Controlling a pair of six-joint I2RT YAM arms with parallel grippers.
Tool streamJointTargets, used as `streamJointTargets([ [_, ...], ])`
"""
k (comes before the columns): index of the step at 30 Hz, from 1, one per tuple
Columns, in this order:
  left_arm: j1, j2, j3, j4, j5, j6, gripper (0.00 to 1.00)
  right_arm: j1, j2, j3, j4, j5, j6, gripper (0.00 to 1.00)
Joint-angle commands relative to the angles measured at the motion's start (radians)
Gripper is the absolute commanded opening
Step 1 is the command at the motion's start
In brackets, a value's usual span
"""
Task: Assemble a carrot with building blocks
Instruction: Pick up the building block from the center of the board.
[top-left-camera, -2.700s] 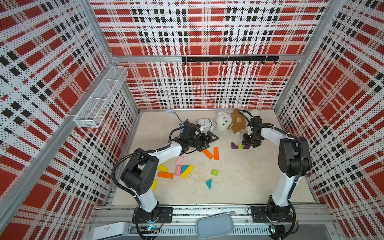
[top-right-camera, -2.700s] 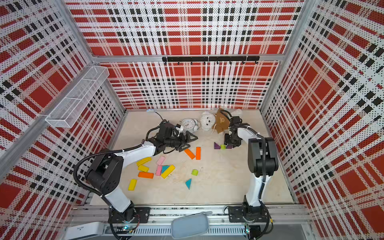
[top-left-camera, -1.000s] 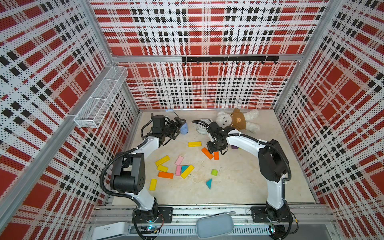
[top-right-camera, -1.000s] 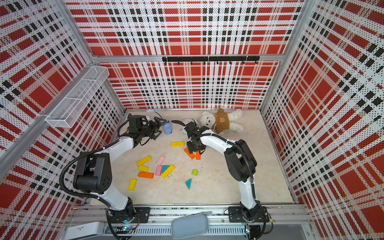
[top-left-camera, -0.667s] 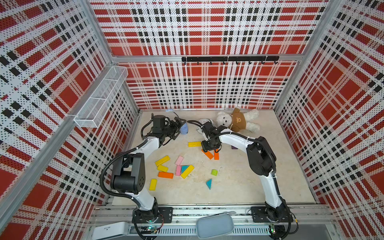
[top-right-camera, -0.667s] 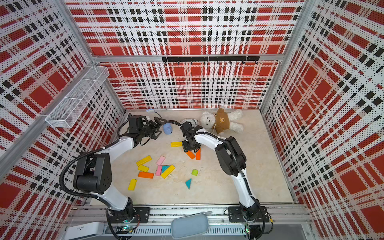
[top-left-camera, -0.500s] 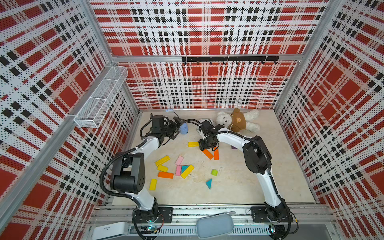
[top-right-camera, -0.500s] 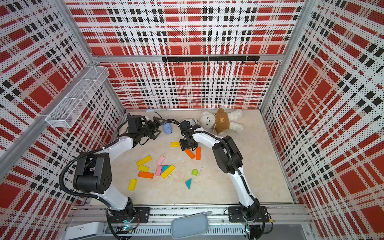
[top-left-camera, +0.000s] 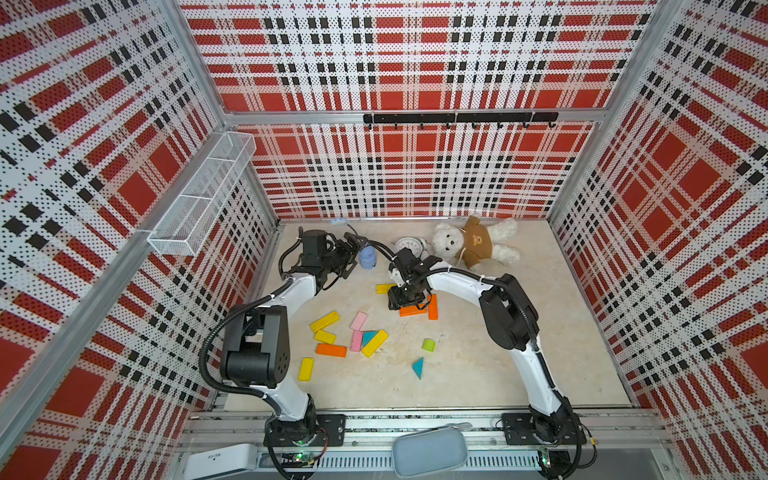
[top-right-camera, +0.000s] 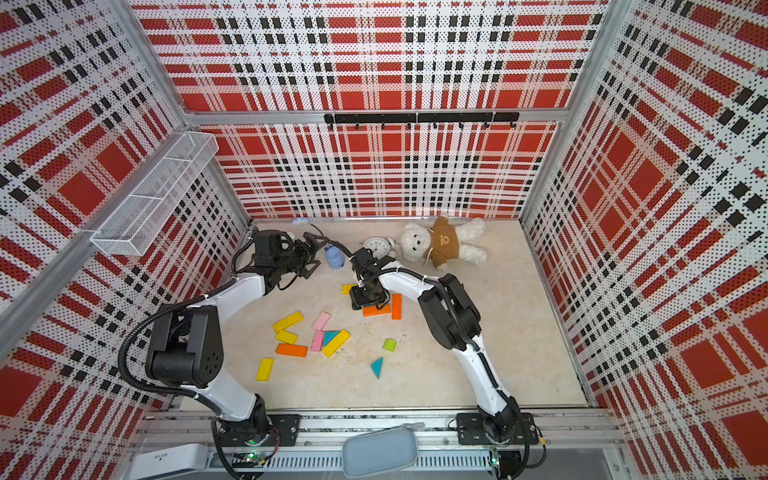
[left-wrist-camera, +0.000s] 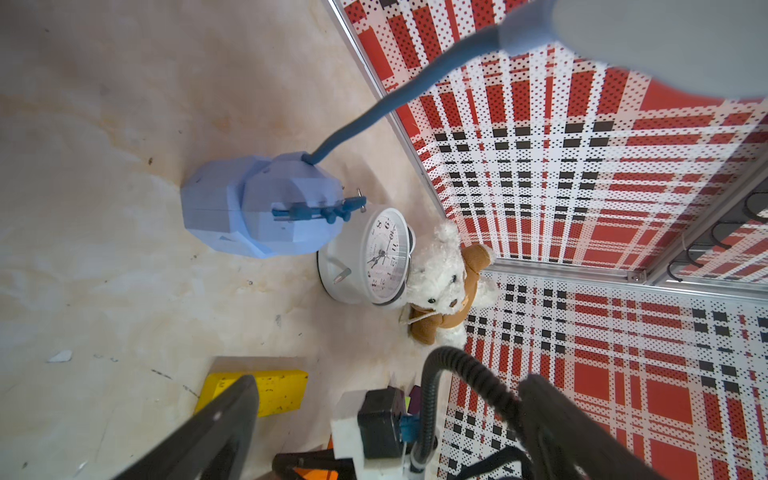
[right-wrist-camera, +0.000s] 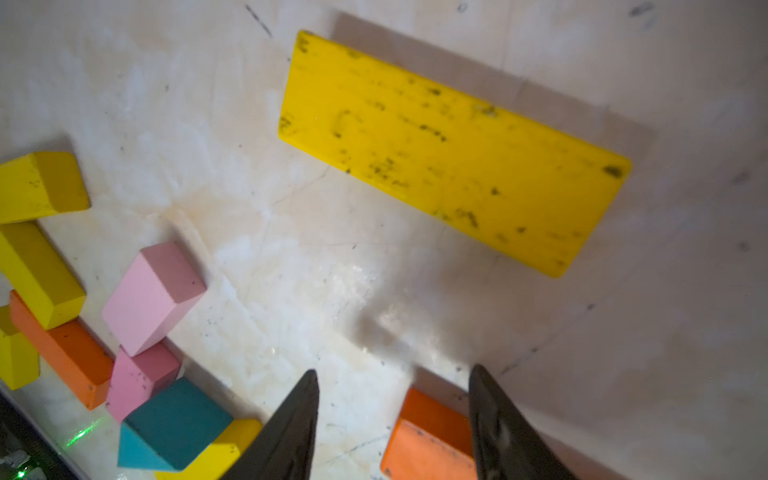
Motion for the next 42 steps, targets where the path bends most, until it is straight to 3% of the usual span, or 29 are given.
streamJointTargets([
  [1,-0.019,0.01,-0.003,0.013,0.038,-0.005,0.99,0.034,-0.049,-0.058,0.014,-0.02,0.003,0.57],
  [5,-0.028,0.011,-0.002,0.013,0.036,-0.002,0.99,0.041,-0.094,-0.04,-0.037,0.072,0.001,0.59],
  [13,-0.061,0.014,-0.002,0.013,0.032,0.005,1.0,0.053,-0.133,0.035,-0.182,0.317,-0.03,0.79],
  [16,-0.068,0.019,-0.002,0.013,0.035,0.003,1.0,0.052,-0.149,0.013,-0.193,0.295,-0.139,0.9],
  [21,-0.072,0.025,0.002,0.013,0.041,0.0,1.0,0.052,-0.138,0.025,-0.24,0.235,-0.306,1.0],
  [31,-0.074,0.028,0.004,0.016,0.047,0.003,0.99,0.051,-0.07,0.081,-0.261,0.209,-0.458,1.0],
  [42,-0.076,0.032,0.003,0.019,0.048,0.003,1.0,0.053,-0.011,0.093,-0.241,0.242,-0.425,1.0],
])
